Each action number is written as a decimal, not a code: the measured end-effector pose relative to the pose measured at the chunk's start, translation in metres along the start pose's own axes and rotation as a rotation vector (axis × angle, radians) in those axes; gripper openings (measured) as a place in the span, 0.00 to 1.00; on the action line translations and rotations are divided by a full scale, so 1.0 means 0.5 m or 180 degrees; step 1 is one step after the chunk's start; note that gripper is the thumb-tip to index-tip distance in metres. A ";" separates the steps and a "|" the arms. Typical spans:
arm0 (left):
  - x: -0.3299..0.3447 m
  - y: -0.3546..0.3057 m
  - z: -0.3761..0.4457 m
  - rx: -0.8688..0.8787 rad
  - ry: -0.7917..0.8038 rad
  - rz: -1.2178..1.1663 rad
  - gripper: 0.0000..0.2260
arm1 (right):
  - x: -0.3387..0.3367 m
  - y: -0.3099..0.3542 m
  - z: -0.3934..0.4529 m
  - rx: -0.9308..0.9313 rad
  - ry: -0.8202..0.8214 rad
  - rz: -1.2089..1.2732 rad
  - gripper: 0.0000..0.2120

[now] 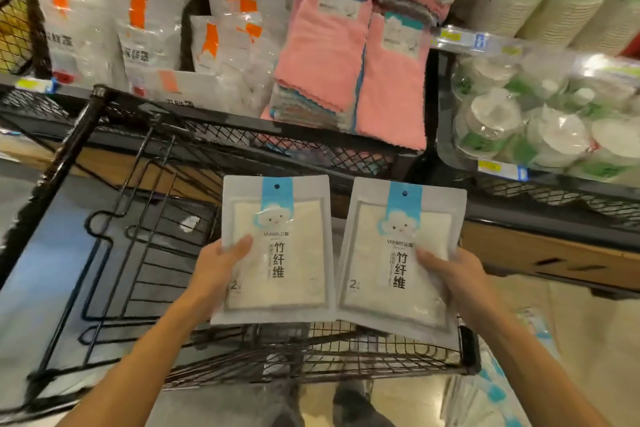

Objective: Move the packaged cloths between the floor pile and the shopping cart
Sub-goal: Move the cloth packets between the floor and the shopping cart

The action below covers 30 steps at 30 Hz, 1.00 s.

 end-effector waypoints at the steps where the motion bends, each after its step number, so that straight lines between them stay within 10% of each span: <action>1: -0.002 0.016 0.027 -0.0033 0.0001 0.0044 0.08 | 0.005 -0.019 0.018 0.0024 -0.0035 -0.0040 0.10; 18: 0.026 0.334 0.464 -0.0347 0.0237 0.0610 0.09 | 0.056 -0.352 0.398 0.0627 -0.0262 -0.0446 0.26; 21: 0.046 0.383 0.508 -0.0423 0.0176 0.0595 0.05 | 0.058 -0.390 0.457 0.0599 -0.0292 -0.0538 0.19; 26: 0.036 0.486 0.583 -0.0733 0.0229 0.0611 0.27 | 0.076 -0.435 0.523 0.0659 -0.0188 -0.0723 0.15; 30: 0.044 0.479 0.587 -0.0677 0.0175 0.0751 0.19 | 0.082 -0.459 0.538 0.0620 -0.0336 -0.0700 0.11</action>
Point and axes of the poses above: each hand's wrist, its own z-axis towards the middle knuckle, its own x-axis out of the palm, y = z × x, the point moved 5 cm from there along z, towards the middle knuckle, and after that the axes turned 3 degrees about z, right-handed, at the moved point
